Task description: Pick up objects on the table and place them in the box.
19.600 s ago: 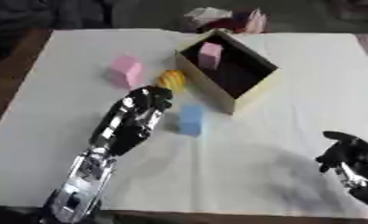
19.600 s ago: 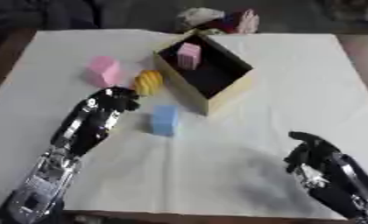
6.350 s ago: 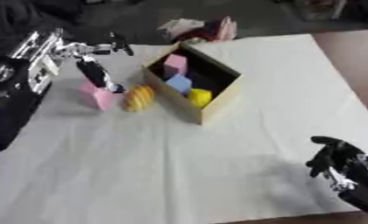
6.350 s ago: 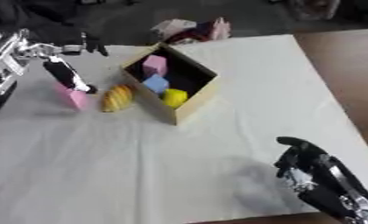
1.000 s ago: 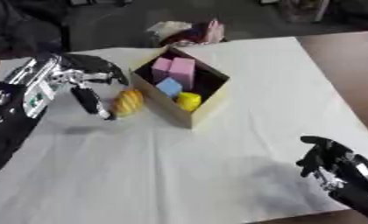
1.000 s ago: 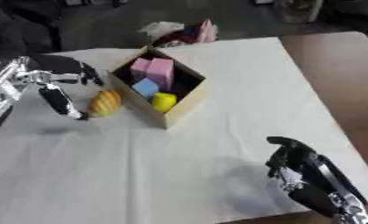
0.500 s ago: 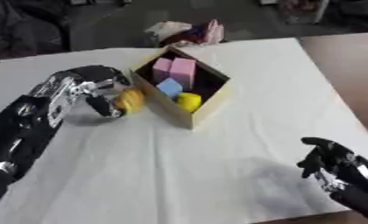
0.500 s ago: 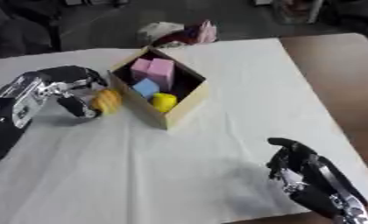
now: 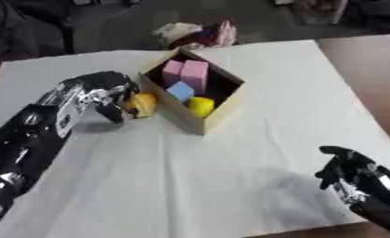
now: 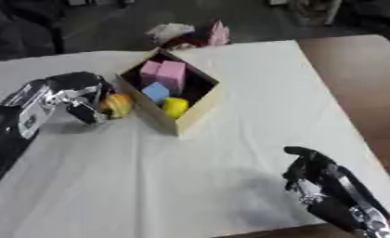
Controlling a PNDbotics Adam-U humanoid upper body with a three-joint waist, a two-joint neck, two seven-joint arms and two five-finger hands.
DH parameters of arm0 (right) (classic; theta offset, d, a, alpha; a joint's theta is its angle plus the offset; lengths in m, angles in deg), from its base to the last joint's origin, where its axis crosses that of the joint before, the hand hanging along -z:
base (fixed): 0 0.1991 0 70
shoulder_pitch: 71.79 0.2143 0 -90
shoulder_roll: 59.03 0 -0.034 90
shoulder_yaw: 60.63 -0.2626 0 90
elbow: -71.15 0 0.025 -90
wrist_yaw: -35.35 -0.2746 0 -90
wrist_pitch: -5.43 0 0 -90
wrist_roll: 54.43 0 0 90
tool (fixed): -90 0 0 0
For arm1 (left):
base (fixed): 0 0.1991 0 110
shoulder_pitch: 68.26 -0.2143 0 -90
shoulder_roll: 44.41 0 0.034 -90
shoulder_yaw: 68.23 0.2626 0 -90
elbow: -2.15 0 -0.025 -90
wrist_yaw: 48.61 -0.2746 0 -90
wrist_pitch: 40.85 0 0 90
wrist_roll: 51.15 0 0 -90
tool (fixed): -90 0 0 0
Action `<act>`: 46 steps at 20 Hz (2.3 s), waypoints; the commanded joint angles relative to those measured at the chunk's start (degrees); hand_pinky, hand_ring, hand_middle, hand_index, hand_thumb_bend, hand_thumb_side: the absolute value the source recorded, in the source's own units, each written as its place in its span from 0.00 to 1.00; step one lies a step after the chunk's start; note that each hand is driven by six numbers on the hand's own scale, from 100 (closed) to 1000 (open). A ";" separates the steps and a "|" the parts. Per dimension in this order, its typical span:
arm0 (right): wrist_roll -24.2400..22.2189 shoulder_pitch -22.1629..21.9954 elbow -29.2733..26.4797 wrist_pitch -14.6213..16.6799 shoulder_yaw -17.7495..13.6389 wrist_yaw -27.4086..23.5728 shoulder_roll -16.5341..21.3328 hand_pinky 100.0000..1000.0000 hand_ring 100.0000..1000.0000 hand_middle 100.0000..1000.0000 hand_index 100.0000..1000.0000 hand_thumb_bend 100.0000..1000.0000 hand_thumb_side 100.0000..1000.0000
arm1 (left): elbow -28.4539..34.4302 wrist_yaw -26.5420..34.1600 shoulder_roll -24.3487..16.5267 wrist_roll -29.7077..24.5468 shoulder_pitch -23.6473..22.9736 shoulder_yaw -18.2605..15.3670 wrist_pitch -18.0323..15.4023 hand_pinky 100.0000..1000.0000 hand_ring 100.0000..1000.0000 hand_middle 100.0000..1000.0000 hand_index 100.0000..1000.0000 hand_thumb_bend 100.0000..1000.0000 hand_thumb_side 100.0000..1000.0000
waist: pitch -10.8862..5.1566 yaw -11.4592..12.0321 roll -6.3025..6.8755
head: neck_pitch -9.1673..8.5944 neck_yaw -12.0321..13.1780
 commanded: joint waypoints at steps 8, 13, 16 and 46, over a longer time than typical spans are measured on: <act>-0.41 0.46 -0.56 -0.01 0.22 -0.01 0.43 0.66 0.40 0.43 0.82 0.00 0.30 | 7.78 5.17 -1.11 3.32 7.03 -0.30 2.94 0.52 0.41 0.41 0.59 0.00 0.18 | -1.24 -0.56 -0.15 | -0.19 0.49; -0.96 0.80 -0.58 -0.09 0.75 -0.36 -0.03 0.66 0.40 0.43 0.82 0.00 0.31 | 3.16 0.52 4.34 6.99 8.60 1.71 2.26 0.57 0.48 0.49 0.67 0.09 0.19 | -1.04 -1.44 -0.41 | -0.18 1.48; -1.09 0.94 -0.62 -0.15 0.80 -0.45 -0.18 0.66 0.40 0.43 0.82 0.00 0.31 | 0.45 -2.76 6.36 8.43 8.67 2.40 2.21 0.63 0.56 0.58 0.73 0.17 0.22 | -0.92 -1.74 -0.36 | -0.13 1.67; 1.57 -0.03 -0.98 0.25 -1.79 -0.48 0.60 0.66 0.40 0.42 0.82 0.00 0.31 | 50.85 50.14 9.38 22.01 -33.84 -12.11 3.21 0.71 0.58 0.61 0.80 0.00 0.54 | -0.63 4.24 -0.89 | 1.38 0.58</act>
